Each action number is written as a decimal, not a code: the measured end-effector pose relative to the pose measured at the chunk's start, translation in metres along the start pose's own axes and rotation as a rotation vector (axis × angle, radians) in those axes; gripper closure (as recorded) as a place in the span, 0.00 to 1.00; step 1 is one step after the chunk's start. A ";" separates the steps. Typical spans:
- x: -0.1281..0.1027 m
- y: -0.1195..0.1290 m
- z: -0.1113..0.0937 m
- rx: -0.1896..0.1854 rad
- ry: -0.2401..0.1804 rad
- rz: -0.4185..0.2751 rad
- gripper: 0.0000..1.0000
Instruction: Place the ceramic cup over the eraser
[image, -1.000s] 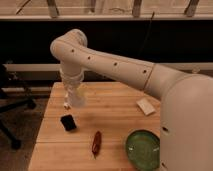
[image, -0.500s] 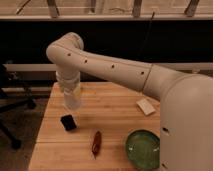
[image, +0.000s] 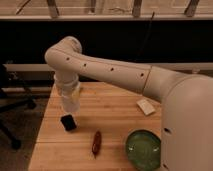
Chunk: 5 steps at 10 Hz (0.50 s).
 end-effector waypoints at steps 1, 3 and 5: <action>-0.001 0.001 0.001 -0.004 -0.022 -0.005 1.00; -0.010 0.003 0.004 -0.014 -0.072 -0.018 1.00; -0.021 0.003 0.008 -0.019 -0.103 -0.034 1.00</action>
